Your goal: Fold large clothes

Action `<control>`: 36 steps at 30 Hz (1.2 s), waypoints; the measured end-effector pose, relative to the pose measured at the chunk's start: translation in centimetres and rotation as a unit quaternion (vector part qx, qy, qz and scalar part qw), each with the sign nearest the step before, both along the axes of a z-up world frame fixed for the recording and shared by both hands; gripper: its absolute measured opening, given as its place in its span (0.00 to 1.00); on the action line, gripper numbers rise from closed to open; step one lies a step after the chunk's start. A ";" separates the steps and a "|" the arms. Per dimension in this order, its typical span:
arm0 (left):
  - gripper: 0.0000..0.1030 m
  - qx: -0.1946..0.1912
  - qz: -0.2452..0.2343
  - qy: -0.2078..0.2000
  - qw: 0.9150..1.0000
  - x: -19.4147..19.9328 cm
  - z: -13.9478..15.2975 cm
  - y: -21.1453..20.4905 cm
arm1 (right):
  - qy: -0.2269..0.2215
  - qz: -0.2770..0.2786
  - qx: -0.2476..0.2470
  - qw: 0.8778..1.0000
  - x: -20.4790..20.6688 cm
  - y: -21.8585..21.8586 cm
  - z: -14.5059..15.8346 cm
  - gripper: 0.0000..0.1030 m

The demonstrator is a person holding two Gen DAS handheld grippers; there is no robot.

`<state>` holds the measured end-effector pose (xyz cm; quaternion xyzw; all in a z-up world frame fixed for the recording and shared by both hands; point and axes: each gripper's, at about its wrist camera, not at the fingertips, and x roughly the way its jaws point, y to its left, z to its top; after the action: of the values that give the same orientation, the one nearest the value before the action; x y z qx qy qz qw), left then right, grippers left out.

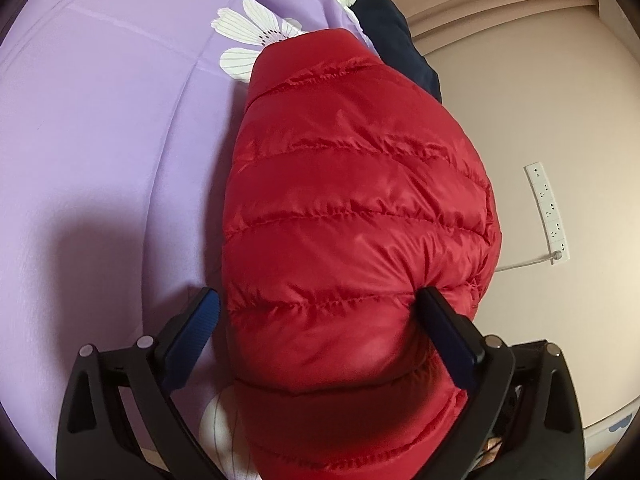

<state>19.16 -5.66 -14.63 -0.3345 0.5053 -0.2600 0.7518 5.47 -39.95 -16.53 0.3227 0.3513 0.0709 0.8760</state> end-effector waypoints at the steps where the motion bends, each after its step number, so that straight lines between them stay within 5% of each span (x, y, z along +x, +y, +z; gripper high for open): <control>1: 0.98 0.000 0.000 0.001 1.000 0.1 0.0 -0.1 | 0.010 -0.004 0.008 1.000 0.3 -0.4 -0.4 0.94; 5: 0.99 0.004 -0.003 0.001 1.000 0.1 -0.1 -0.3 | 0.035 0.001 0.082 0.996 1.2 -1.5 -2.7 0.94; 9: 1.00 0.005 -0.007 0.002 1.000 0.4 -0.1 -0.9 | 0.041 0.018 0.198 0.979 2.1 -1.9 -5.2 0.96; 14: 1.00 0.007 -0.013 0.004 1.000 0.7 -0.1 -1.6 | 0.033 0.028 0.251 0.967 2.7 -1.6 -6.0 0.99; 32: 1.00 0.044 -0.026 -0.012 0.999 0.7 0.7 -3.2 | 0.050 0.050 0.196 0.978 4.9 0.3 -5.2 1.00; 36: 1.00 0.052 -0.033 -0.020 0.998 0.7 0.7 -3.3 | 0.034 0.057 0.163 0.984 4.5 1.0 -4.4 0.90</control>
<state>19.86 -8.95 -13.89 -0.2728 0.5135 -0.2650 0.7692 10.01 -38.95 -20.91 0.4430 0.3823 0.1658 0.7938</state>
